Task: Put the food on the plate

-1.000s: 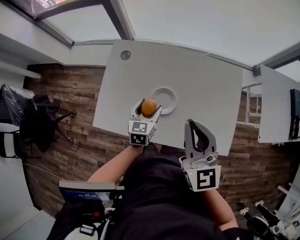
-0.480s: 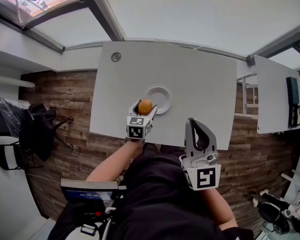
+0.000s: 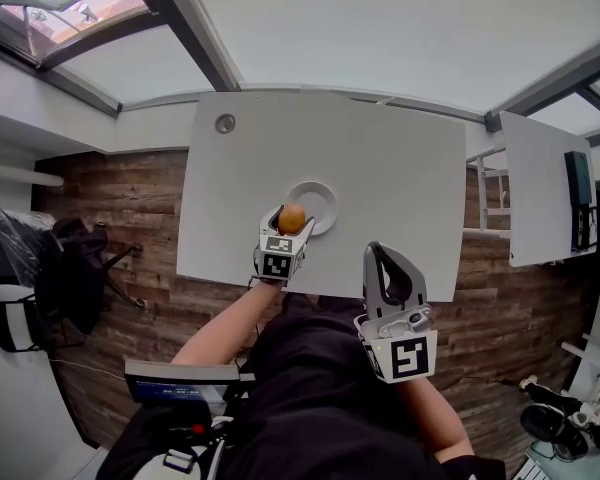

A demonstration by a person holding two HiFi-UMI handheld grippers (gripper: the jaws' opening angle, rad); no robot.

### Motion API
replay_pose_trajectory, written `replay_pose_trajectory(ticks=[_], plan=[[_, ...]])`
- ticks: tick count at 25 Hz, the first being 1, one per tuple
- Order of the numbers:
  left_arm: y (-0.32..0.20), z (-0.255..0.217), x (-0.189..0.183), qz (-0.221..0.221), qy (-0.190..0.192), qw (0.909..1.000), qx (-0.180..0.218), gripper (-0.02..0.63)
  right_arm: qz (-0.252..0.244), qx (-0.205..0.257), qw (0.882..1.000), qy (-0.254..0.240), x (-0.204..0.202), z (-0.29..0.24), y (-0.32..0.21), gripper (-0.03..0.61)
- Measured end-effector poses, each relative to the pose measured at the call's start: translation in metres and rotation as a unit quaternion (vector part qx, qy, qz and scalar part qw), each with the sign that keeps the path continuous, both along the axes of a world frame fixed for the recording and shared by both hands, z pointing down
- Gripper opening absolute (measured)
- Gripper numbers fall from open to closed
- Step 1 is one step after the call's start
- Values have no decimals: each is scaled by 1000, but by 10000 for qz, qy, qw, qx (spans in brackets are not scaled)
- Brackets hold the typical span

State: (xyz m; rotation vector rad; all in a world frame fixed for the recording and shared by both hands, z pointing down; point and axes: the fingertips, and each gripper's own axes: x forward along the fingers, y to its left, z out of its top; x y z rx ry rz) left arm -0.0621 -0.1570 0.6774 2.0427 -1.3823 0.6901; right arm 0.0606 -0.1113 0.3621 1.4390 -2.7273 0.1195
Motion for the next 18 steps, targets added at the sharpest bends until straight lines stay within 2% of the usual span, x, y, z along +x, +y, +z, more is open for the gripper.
replay_pose_trajectory(ticks=[4,8,13,18], plan=[[4,8,2,153,-107,9998,-97,336,33,-59,9999,142,0,4,1,-3],[2,20,10,173,312,9992,-180,336,120,-157,9997,144,6,7,2,-3],[3,33,17,267,288,9986,-349,336,196,-192,9995,155,16,10,3,-3],[3,40,23,224,617,9968,-453,336,191,-208,9994,188,21,11,8,-3]])
